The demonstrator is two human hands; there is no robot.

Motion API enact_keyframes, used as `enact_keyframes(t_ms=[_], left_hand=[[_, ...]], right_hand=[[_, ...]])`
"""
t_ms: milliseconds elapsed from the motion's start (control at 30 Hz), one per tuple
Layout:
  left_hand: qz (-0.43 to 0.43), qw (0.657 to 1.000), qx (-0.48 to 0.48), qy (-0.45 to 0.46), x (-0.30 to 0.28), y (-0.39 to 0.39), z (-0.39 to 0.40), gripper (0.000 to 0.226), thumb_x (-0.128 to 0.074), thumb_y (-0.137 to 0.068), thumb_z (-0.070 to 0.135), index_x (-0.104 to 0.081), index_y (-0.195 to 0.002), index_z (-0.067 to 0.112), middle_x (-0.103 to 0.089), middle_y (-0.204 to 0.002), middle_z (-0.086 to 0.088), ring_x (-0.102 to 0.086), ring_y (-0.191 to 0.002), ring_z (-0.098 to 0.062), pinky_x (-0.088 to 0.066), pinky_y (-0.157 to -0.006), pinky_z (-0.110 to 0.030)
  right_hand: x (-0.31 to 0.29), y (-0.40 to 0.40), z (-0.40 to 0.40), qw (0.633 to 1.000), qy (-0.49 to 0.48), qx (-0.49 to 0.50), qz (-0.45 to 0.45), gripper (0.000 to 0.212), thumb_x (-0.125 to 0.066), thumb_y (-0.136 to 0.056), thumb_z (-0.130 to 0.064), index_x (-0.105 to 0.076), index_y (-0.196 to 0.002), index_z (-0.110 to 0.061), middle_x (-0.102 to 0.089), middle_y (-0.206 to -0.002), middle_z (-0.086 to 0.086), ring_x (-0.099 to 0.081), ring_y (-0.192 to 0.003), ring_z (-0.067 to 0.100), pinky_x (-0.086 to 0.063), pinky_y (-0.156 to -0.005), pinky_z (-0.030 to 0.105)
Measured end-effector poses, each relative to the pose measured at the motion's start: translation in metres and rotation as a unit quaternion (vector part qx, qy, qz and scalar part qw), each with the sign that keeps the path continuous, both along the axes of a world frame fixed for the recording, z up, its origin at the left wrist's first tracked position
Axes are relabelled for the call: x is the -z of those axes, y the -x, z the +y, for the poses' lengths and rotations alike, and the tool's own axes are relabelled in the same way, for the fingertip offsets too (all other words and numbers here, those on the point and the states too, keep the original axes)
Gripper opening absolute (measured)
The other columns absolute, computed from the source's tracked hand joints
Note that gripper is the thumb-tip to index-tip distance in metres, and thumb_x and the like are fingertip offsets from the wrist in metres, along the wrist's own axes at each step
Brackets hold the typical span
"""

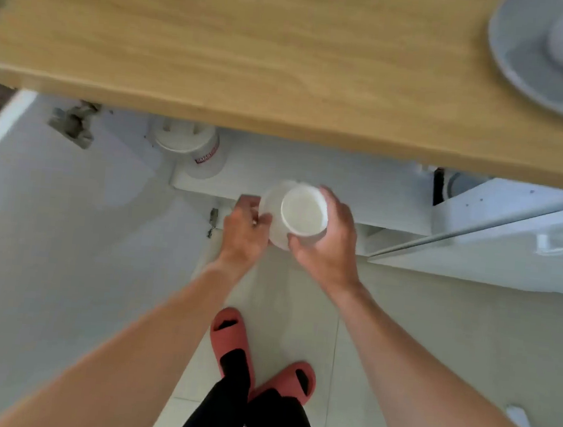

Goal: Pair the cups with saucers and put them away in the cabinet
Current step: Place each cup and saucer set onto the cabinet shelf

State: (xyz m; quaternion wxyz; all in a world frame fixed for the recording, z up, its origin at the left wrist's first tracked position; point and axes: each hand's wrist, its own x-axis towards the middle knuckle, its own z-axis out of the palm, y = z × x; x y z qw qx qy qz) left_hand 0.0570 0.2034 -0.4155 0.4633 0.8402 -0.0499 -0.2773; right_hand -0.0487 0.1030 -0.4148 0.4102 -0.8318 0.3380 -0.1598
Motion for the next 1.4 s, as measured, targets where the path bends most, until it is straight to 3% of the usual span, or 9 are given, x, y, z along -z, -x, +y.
enact_keyframes(t_ms=[67, 200, 533, 767, 867, 933, 1100, 1200, 1400], left_hand=[[0.0, 1.0, -0.006, 0.019, 0.022, -0.023, -0.017, 0.025, -0.056, -0.093, 0.006, -0.051, -0.117, 0.005, -0.063, -0.094, -0.01, -0.064, -0.07, -0.024, -0.057, -0.049, -0.025], [0.027, 0.999, -0.011, 0.04, 0.052, -0.06, -0.042, 0.029, -0.061, -0.091, 0.007, -0.051, -0.119, 0.006, -0.063, -0.112, -0.015, -0.068, -0.083, -0.027, -0.059, -0.051, -0.029], [0.067, 0.993, 0.004, 0.101, 0.089, -0.111, -0.081, 0.03, -0.067, -0.088, 0.012, -0.052, -0.114, 0.01, -0.055, -0.122, -0.01, -0.067, -0.093, -0.025, -0.06, -0.057, -0.025], [0.037, 0.995, -0.017, 0.087, 0.091, -0.128, -0.101, 0.018, -0.062, -0.079, 0.003, -0.056, -0.08, 0.02, -0.058, -0.084, 0.004, -0.071, -0.075, -0.02, -0.062, -0.073, -0.034], [0.034, 0.995, -0.026, 0.091, 0.093, -0.127, -0.104, 0.022, -0.06, -0.078, 0.0, -0.056, -0.078, 0.022, -0.06, -0.082, 0.004, -0.073, -0.074, -0.021, -0.062, -0.074, -0.033], [0.029, 0.995, -0.029, 0.092, 0.093, -0.126, -0.102, 0.028, -0.058, -0.078, -0.002, -0.053, -0.069, 0.024, -0.06, -0.076, 0.004, -0.073, -0.076, -0.025, -0.061, -0.075, -0.035], [-0.039, 0.998, 0.024, 0.033, 0.099, -0.128, -0.104, 0.02, -0.059, -0.074, 0.01, -0.059, -0.092, 0.018, -0.069, -0.092, -0.009, -0.073, -0.07, -0.026, -0.062, -0.059, -0.035], [-0.054, 0.998, 0.022, -0.001, 0.098, -0.135, -0.11, 0.035, -0.059, -0.076, 0.013, -0.059, -0.11, 0.016, -0.061, -0.087, -0.004, -0.072, -0.073, -0.028, -0.062, -0.066, -0.036], [-0.04, 0.999, 0.022, 0.0, 0.098, -0.154, -0.129, 0.012, -0.065, -0.082, 0.02, -0.055, -0.075, 0.02, -0.071, -0.085, -0.008, -0.073, -0.071, -0.025, -0.062, -0.065, -0.038]], right_hand=[[0.023, -0.024, -0.016, 1.0, 0.012, 0.005, -0.001, 0.086, -0.082, -0.063, -0.01, -0.047, -0.142, -0.011, -0.056, -0.12, 0.011, -0.046, -0.104, 0.006, -0.025, -0.088, -0.005], [0.056, -0.061, -0.042, 0.999, 0.033, 0.005, -0.001, 0.085, -0.08, -0.066, -0.011, -0.045, -0.144, -0.01, -0.054, -0.123, 0.013, -0.051, -0.111, 0.019, -0.03, -0.088, 0.007], [0.095, -0.114, -0.086, 0.998, 0.04, -0.005, 0.043, 0.093, -0.08, -0.073, -0.017, -0.032, -0.152, -0.021, -0.046, -0.137, 0.008, -0.045, -0.127, 0.02, -0.026, -0.092, 0.008], [0.094, -0.136, -0.106, 0.998, 0.028, -0.012, 0.054, 0.105, -0.077, -0.077, -0.02, -0.011, -0.159, -0.017, -0.038, -0.149, 0.01, -0.034, -0.139, 0.022, -0.02, -0.099, 0.012], [0.098, -0.135, -0.102, 0.997, 0.063, 0.012, 0.045, 0.097, -0.075, -0.075, -0.022, -0.021, -0.155, -0.014, -0.04, -0.143, 0.012, -0.036, -0.135, 0.029, -0.032, -0.107, 0.028], [0.103, -0.13, -0.097, 0.988, 0.112, 0.062, 0.082, 0.085, -0.075, -0.072, -0.038, -0.037, -0.144, -0.011, -0.045, -0.135, 0.011, -0.041, -0.127, 0.032, -0.039, -0.101, 0.042], [0.111, -0.125, -0.09, 0.947, 0.201, 0.092, 0.231, 0.076, -0.054, -0.077, -0.075, -0.06, -0.113, -0.008, -0.057, -0.117, 0.011, -0.049, -0.111, 0.033, -0.035, -0.091, 0.042], [0.113, -0.132, -0.097, 0.946, 0.218, 0.07, 0.231, 0.071, -0.047, -0.084, -0.074, -0.063, -0.108, -0.01, -0.062, -0.112, 0.011, -0.052, -0.108, 0.033, -0.034, -0.09, 0.043], [0.117, -0.157, -0.108, 0.949, 0.212, 0.076, 0.219, 0.051, -0.038, -0.1, -0.051, -0.068, -0.112, -0.012, -0.064, -0.118, 0.011, -0.055, -0.114, 0.03, -0.035, -0.093, 0.04]])
